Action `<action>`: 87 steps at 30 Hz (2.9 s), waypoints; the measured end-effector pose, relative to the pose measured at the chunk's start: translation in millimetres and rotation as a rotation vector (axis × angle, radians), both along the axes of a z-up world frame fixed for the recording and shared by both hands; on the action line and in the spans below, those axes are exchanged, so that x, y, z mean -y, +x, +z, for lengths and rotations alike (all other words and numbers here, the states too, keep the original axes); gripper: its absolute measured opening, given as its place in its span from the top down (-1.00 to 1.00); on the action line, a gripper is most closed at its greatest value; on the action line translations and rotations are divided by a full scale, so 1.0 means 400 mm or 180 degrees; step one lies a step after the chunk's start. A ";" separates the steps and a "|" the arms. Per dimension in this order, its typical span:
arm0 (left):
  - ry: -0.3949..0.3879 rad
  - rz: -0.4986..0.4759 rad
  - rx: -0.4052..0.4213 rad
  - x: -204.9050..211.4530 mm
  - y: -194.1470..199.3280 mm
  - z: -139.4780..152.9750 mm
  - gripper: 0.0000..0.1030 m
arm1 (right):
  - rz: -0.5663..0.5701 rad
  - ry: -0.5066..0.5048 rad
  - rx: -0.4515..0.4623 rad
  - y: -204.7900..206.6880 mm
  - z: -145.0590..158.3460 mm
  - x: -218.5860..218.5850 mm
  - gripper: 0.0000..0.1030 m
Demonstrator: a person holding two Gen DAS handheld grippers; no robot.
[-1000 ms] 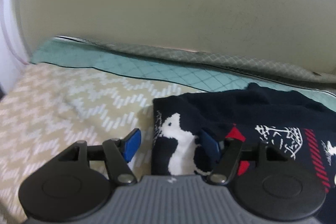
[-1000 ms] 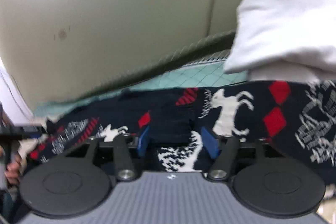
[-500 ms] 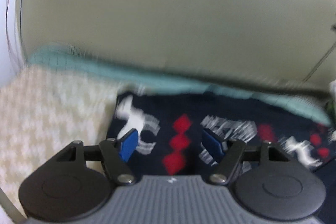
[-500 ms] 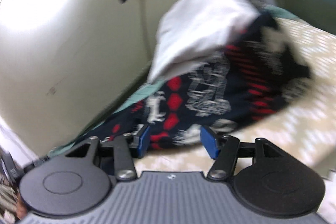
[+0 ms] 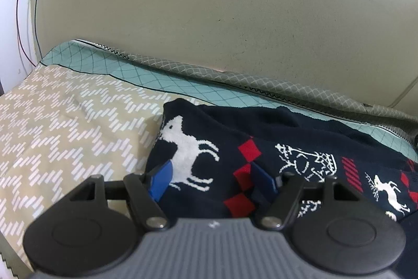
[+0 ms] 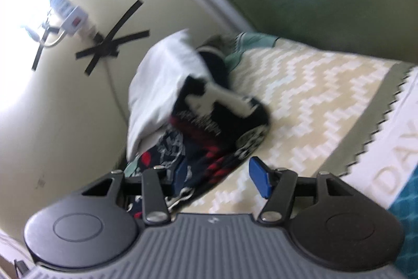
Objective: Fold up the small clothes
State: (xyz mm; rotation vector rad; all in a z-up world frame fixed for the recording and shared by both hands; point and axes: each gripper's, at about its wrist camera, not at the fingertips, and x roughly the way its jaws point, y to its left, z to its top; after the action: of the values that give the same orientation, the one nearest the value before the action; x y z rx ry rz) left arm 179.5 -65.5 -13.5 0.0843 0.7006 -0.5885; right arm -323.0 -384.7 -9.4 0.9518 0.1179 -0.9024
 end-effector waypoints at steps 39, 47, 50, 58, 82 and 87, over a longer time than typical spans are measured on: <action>-0.1052 -0.0186 -0.0393 -0.143 0.050 0.075 -0.41 | 0.2707 -0.1081 0.0076 0.742 0.292 -0.267 0.04; -0.1113 -0.0399 -0.0549 -0.125 0.037 0.070 -0.41 | 0.2756 -0.1056 -0.0085 0.793 0.229 -0.278 -0.24; -0.1071 -0.0470 -0.0555 -0.105 0.022 0.068 -0.41 | 0.2465 -0.0897 -0.0274 0.750 0.192 -0.216 -0.26; -0.1183 -0.0306 -0.0610 -0.146 0.048 0.073 -0.42 | 0.2589 -0.0134 -0.0304 0.868 0.068 -0.191 -0.24; -0.1096 -0.0238 -0.0717 -0.170 0.086 0.055 -0.53 | 0.3861 -0.0545 -0.0330 0.794 0.077 -0.397 -0.25; -0.0906 -0.0175 -0.0778 -0.152 0.098 0.027 -0.53 | 0.2381 -0.0977 -0.0327 0.630 0.139 -0.255 -0.47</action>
State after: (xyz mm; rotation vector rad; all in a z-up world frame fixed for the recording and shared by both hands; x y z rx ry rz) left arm 218.8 -4.6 -2.9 -0.2373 0.8457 -0.7537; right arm -71.0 -282.7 46.2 0.5039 0.3835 -0.2600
